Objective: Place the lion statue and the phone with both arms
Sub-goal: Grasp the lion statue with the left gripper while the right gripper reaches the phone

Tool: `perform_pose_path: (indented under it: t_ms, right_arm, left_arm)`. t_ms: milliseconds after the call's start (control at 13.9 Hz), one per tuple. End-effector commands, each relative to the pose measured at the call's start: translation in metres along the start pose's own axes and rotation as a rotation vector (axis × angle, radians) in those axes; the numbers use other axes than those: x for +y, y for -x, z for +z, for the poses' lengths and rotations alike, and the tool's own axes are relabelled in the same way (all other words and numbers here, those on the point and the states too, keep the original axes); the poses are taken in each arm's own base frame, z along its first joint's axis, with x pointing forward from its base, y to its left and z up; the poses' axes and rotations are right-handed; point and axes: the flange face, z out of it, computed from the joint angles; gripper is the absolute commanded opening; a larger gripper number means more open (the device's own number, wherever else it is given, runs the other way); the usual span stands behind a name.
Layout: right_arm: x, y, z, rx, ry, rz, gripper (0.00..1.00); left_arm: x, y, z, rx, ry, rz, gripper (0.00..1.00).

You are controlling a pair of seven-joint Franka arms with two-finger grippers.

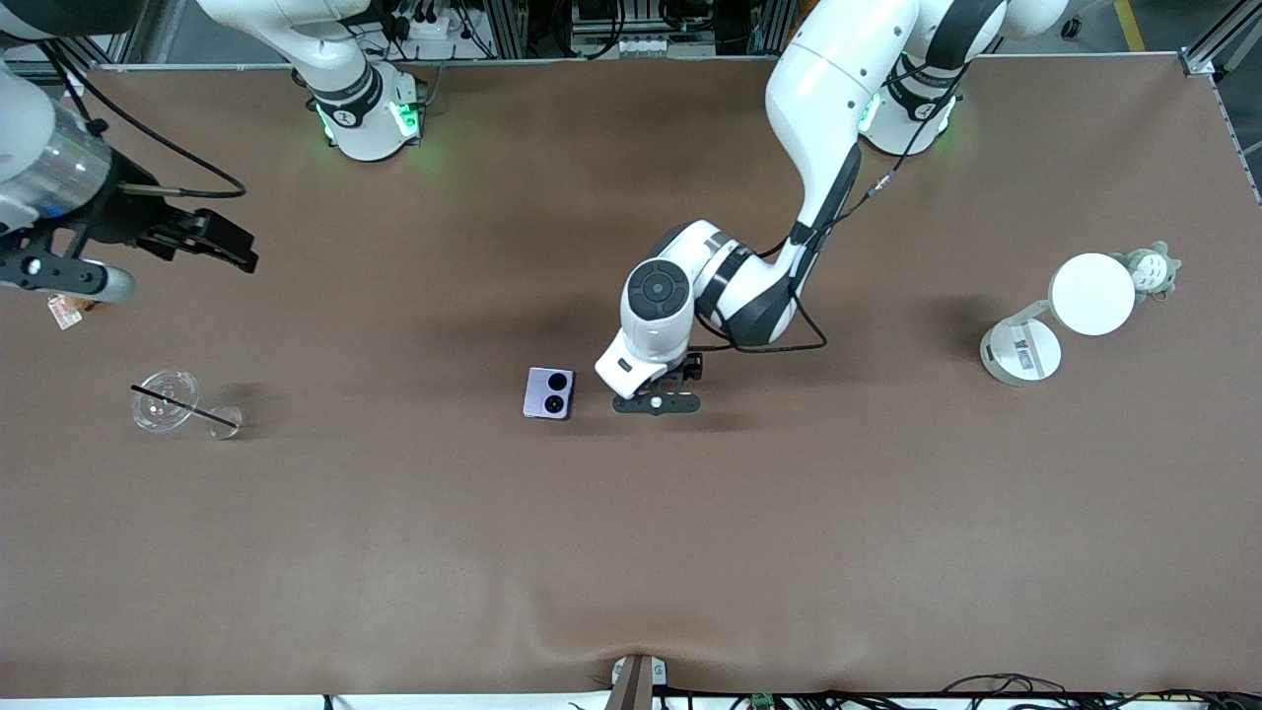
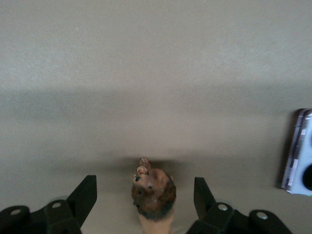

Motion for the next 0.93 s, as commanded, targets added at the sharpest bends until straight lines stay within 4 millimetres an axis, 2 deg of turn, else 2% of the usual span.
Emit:
perform_pose_path:
  t_ms: [0,72,144,215,287,359,431,575,646,718,790,862]
  right_arm:
    - [-0.027,0.004,0.008,0.012,0.011,0.057,1.0]
    - [-0.038,0.004,0.013,0.009,0.014,0.077,1.0]
    - [-0.048,0.004,0.018,0.009,0.013,0.093,1.0]
    - [-0.062,0.007,0.024,0.007,0.015,0.096,1.0]
    - [-0.073,0.006,0.03,-0.003,0.008,0.099,1.0]
    - [-0.086,0.007,0.041,-0.024,0.001,0.083,1.0]
    - [-0.104,0.008,0.055,-0.051,-0.014,0.06,1.0]
    - [-0.144,0.007,0.086,-0.078,-0.045,0.017,1.0]
    - [-0.164,0.005,0.107,-0.082,-0.047,-0.005,1.0]
    - [-0.19,0.008,0.128,-0.074,-0.047,-0.037,1.0]
    - [-0.211,0.008,0.149,-0.061,-0.051,-0.061,1.0]
    - [-0.226,0.004,0.17,-0.049,-0.055,-0.073,1.0]
  left_arm:
    - [0.013,0.008,0.015,0.035,-0.04,0.036,0.41]
    - [0.013,0.007,0.012,0.048,-0.051,0.054,0.16]
    - [0.013,0.006,0.008,0.054,-0.049,0.057,0.0]
    - [0.012,0.003,0.001,0.061,-0.043,0.049,0.0]
    - [0.009,-0.002,-0.014,0.071,-0.034,0.047,0.0]
    - [-0.006,-0.015,-0.027,0.078,-0.031,0.025,0.0]
    - [-0.027,-0.031,-0.045,0.068,-0.035,-0.012,0.0]
    - [-0.064,-0.043,-0.077,0.012,-0.077,-0.054,0.0]
    - [-0.09,-0.054,-0.088,-0.005,-0.088,-0.071,0.0]
    - [-0.11,-0.061,-0.094,-0.016,-0.09,-0.054,0.0]
    - [-0.123,-0.064,-0.088,-0.031,-0.099,-0.026,0.0]
    - [-0.139,-0.074,-0.089,-0.03,-0.097,-0.04,0.0]
